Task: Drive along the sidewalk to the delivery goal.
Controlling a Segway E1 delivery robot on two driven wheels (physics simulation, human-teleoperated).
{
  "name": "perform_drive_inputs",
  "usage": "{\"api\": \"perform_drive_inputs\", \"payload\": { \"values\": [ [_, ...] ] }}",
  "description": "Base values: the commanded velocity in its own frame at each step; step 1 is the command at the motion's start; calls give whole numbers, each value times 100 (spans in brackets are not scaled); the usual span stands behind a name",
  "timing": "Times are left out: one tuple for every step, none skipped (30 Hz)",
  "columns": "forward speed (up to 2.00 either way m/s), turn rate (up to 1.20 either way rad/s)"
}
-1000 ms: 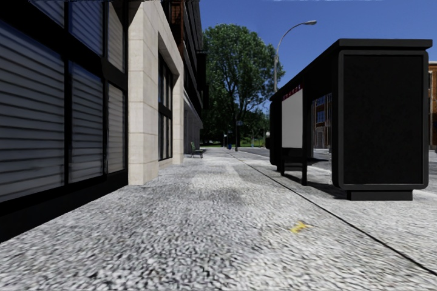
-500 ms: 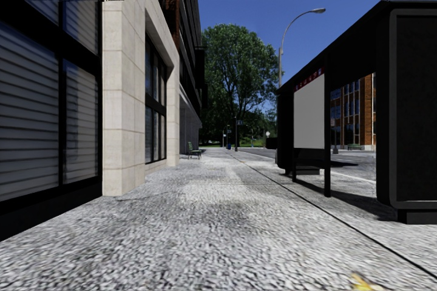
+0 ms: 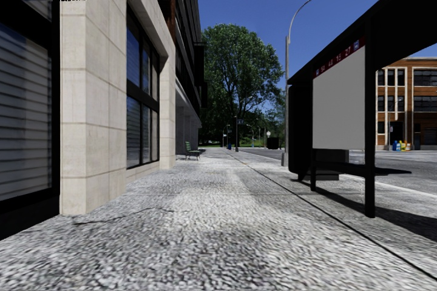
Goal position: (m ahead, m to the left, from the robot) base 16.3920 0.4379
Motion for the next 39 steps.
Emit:
{"api": "perform_drive_inputs", "payload": {
  "values": [
    [200, 0],
    [200, 0],
    [200, 0],
    [200, 0],
    [200, 0],
    [200, 0],
    [200, 0],
    [200, 0],
    [200, 0],
    [200, 0],
    [200, 0],
    [200, 0],
    [200, 0],
    [200, 0],
    [200, 0],
    [200, 0],
    [200, 0],
    [200, 0],
    [200, 0],
    [200, 0],
    [200, 0],
    [200, 0],
    [200, 0],
    [200, 0],
    [200, 0],
    [200, 0],
    [200, 0],
    [200, 0],
    [200, 0],
    [200, 0],
    [200, 0],
    [200, 0],
    [200, 0],
    [200, 0],
    [200, 0],
    [200, 0],
    [200, 0],
    [200, 0],
    [200, 0]
  ]
}}
